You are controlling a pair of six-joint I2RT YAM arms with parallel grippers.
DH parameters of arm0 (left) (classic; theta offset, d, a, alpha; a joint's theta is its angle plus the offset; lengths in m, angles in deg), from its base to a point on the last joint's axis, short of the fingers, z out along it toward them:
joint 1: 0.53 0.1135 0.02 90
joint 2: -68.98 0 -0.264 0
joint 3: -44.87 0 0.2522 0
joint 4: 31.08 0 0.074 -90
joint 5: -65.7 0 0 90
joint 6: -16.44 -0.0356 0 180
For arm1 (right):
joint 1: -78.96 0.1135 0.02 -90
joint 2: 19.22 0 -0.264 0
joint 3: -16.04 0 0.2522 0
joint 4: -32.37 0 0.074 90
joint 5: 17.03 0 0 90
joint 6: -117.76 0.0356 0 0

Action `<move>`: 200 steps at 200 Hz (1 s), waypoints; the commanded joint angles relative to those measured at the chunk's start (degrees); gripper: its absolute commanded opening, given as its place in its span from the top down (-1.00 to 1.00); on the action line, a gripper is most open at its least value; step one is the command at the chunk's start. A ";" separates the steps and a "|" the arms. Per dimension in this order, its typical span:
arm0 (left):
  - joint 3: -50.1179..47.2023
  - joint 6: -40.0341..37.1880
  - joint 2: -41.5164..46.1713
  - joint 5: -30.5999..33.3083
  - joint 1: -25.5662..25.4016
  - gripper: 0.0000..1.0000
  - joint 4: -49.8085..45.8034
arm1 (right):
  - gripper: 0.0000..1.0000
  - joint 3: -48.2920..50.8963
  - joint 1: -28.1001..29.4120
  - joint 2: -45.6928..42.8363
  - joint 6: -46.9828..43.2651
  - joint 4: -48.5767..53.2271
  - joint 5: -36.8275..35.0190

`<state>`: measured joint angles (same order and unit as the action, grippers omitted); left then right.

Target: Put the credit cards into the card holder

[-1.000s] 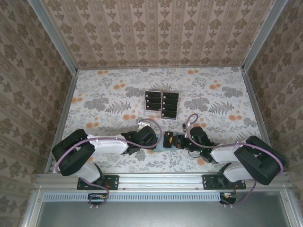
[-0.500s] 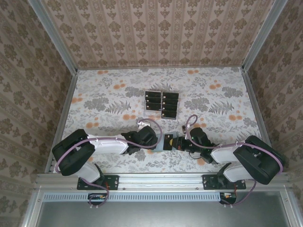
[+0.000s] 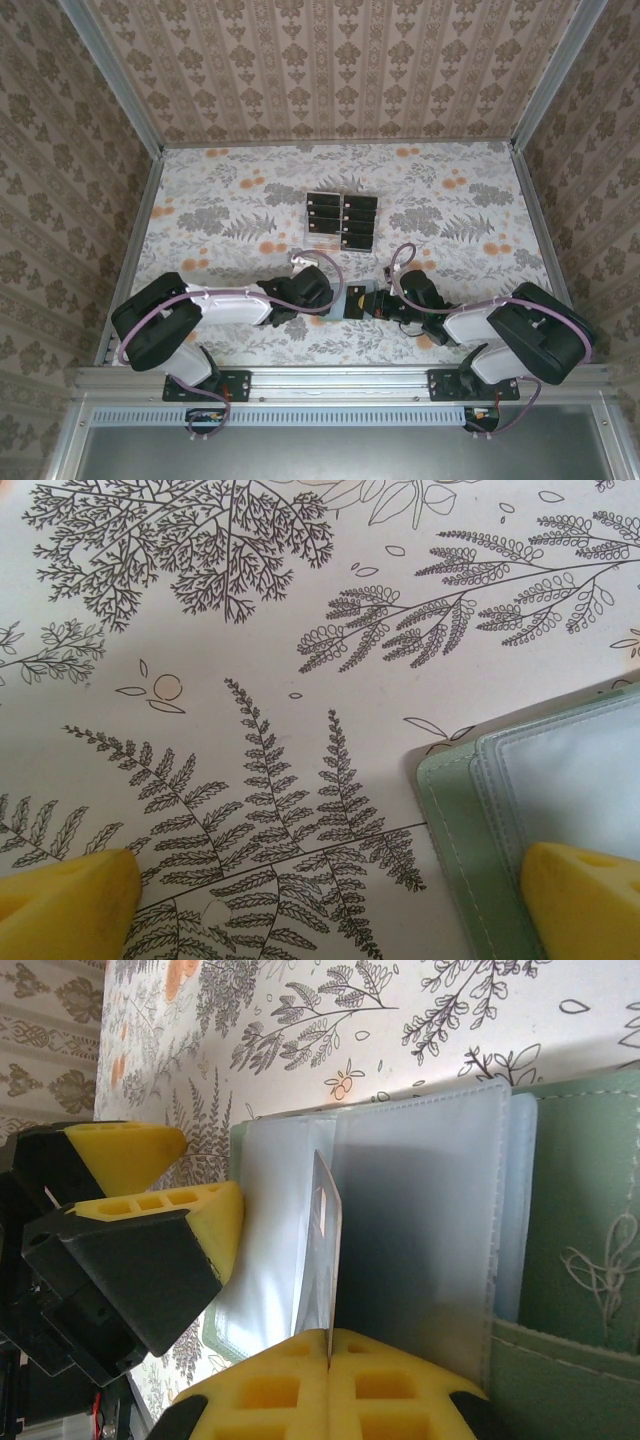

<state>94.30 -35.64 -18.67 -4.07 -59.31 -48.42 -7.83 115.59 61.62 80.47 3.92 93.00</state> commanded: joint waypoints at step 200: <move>-2.47 0.67 -3.84 0.71 0.48 -1.00 -5.30 | 1.00 -3.51 -0.58 9.23 -0.06 1.08 3.90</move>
<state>94.30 -35.16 -19.09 -3.24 -59.31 -47.63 -10.83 114.82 68.65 80.51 1.03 96.83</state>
